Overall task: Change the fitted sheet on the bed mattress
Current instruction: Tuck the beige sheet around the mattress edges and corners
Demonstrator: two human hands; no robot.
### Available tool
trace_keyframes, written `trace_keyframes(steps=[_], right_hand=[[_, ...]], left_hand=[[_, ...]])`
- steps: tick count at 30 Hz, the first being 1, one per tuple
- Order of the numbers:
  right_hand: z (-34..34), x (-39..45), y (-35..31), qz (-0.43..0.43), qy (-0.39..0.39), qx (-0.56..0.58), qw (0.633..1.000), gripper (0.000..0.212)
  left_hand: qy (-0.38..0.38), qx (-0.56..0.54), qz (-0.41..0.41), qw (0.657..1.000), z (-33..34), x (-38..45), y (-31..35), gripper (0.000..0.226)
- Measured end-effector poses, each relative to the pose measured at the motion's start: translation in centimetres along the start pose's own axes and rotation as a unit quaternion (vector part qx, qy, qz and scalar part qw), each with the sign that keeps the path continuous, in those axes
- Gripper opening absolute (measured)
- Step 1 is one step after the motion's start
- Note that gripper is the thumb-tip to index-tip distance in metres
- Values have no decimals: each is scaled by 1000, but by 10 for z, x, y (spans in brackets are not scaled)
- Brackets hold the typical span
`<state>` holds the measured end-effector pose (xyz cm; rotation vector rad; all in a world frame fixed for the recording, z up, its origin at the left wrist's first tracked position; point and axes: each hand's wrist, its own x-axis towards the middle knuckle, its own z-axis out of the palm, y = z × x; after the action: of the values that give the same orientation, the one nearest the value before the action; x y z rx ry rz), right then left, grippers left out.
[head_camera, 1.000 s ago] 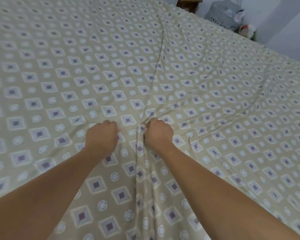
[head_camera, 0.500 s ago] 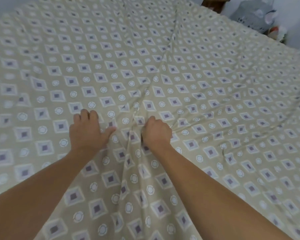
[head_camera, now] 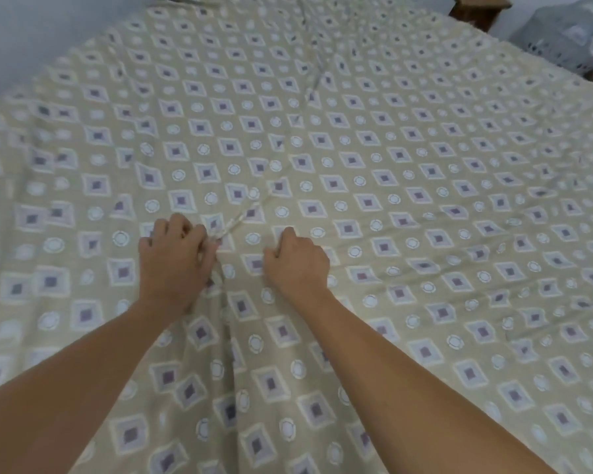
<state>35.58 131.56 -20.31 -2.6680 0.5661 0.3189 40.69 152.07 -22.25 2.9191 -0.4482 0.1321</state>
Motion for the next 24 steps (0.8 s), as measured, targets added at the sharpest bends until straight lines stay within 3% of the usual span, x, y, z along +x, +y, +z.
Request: trace_keyframes(steps=[3,5,10,16,24], right_hand=[[20,-1,-1,15,42,-9,999,38],[37,-7,1,2,113,-18,993,39],[62,-12,6,-32,232,-29,972,32],[71,-6,6,-25,277,-30,960,29],[72,-5,5,-12,210,-100,973,25]], left_hand=[[6,-3,-67,998,4,-16,-28,57],[-15,-5,-65,998,11,-28,-42,69],[-12,11,-65,998,18,-30,-41,69],[-21,0,-66,998,23,-30,-42,65],[-32,6,-71,997,30,-28,-47,70]])
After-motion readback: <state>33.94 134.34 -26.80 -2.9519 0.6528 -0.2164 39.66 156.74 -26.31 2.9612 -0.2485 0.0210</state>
